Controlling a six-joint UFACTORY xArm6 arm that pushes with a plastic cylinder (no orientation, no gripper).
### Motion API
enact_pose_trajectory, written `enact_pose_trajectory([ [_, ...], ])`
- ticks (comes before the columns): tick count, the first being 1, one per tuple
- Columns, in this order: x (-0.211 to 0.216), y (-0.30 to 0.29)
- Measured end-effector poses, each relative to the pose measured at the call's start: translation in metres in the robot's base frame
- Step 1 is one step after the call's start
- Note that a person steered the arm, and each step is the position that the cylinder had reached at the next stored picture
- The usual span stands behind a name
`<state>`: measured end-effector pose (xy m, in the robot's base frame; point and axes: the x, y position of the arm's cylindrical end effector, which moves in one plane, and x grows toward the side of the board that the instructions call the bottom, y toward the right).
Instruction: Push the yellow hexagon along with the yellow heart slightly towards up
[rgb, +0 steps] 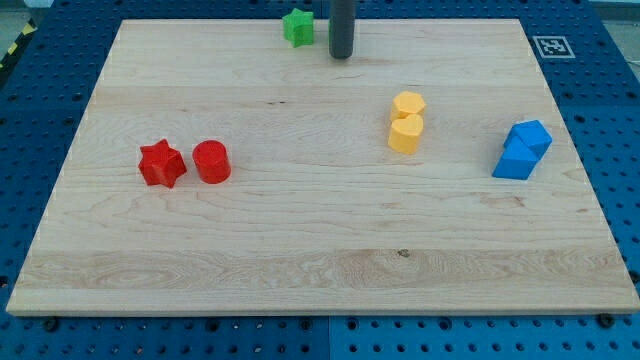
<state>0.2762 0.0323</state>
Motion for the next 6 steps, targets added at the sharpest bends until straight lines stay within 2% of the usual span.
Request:
enact_pose_trajectory([
  [2,0.122,0.032],
  [4,0.188,0.045],
  [5,0.183,0.063],
  [6,0.138,0.068],
])
